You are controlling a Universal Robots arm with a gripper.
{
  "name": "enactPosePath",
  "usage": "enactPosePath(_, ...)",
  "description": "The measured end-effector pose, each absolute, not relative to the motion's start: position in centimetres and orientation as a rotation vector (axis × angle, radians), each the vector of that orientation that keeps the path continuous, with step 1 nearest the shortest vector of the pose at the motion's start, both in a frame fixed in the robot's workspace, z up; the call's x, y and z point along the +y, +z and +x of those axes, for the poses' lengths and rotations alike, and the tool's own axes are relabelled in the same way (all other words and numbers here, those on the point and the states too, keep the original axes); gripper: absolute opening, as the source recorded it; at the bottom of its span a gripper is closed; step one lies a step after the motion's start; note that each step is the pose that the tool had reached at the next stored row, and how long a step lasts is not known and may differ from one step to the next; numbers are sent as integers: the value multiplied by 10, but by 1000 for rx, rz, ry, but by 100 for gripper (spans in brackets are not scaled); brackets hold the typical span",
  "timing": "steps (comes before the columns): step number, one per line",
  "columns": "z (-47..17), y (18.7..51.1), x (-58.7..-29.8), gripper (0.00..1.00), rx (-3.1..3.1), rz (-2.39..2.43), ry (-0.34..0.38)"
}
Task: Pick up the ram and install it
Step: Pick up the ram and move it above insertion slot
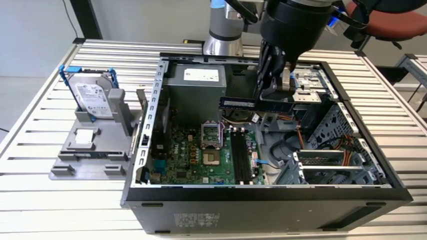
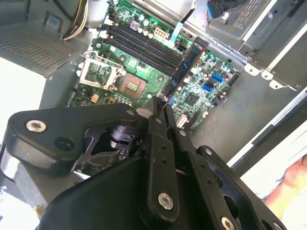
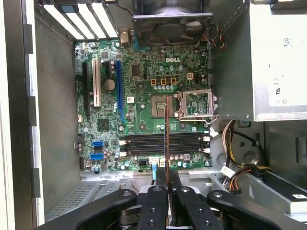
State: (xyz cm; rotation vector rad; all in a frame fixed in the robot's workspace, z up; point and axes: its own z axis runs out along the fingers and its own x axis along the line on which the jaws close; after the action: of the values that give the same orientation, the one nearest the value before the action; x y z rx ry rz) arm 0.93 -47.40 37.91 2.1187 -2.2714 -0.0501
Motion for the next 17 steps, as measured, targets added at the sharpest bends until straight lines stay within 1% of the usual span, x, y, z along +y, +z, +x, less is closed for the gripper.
enactPosePath(9,9,379,-474,0,-2271,2119,-50)
enactPosePath(17,10,379,-465,0,-2271,2119,-50)
